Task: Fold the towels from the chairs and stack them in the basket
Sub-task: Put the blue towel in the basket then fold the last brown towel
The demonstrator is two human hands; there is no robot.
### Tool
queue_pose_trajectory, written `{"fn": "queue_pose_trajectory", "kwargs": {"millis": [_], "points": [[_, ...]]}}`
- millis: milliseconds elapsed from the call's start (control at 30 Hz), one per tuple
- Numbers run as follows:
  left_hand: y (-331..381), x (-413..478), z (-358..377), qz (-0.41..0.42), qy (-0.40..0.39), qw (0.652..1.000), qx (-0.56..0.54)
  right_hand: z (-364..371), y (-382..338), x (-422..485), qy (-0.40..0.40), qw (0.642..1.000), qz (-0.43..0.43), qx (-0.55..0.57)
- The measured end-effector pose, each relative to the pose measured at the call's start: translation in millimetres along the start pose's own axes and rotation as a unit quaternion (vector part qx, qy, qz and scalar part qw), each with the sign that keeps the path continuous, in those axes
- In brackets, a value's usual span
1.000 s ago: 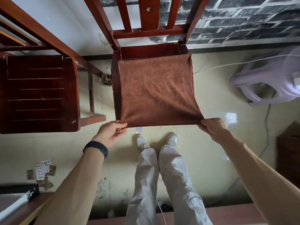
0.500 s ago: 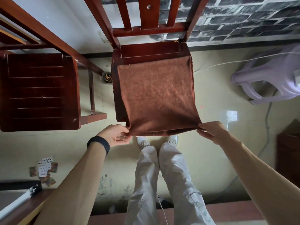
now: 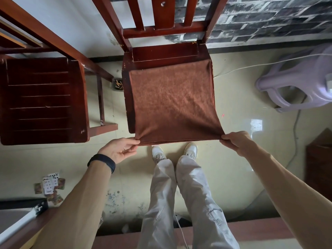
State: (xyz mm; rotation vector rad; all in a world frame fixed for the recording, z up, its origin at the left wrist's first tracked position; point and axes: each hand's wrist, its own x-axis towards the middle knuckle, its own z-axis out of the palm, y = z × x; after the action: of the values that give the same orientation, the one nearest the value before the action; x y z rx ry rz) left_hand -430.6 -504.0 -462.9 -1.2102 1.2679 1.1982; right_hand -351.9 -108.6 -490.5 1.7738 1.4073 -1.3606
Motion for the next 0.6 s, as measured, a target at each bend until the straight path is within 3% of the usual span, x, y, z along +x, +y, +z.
{"fn": "queue_pose_trajectory", "kwargs": {"millis": [200,467,533,600], "points": [[2,-32,-3,0.007,-0.006,1.000,-0.027,-5,-13,-29,-0.018,0.999,-0.028,-0.027],[8,-106,-3,0.073,0.015,0.987,-0.139,-32,-34,-110,-0.035,0.993,-0.097,0.060],[9,-126,2,0.112,0.031,0.991,-0.070,-38,-34,-126,-0.025,0.990,-0.132,0.033],[8,-145,8,0.171,0.048,0.982,0.069,-41,-32,-137,-0.004,0.986,-0.166,-0.026]]}}
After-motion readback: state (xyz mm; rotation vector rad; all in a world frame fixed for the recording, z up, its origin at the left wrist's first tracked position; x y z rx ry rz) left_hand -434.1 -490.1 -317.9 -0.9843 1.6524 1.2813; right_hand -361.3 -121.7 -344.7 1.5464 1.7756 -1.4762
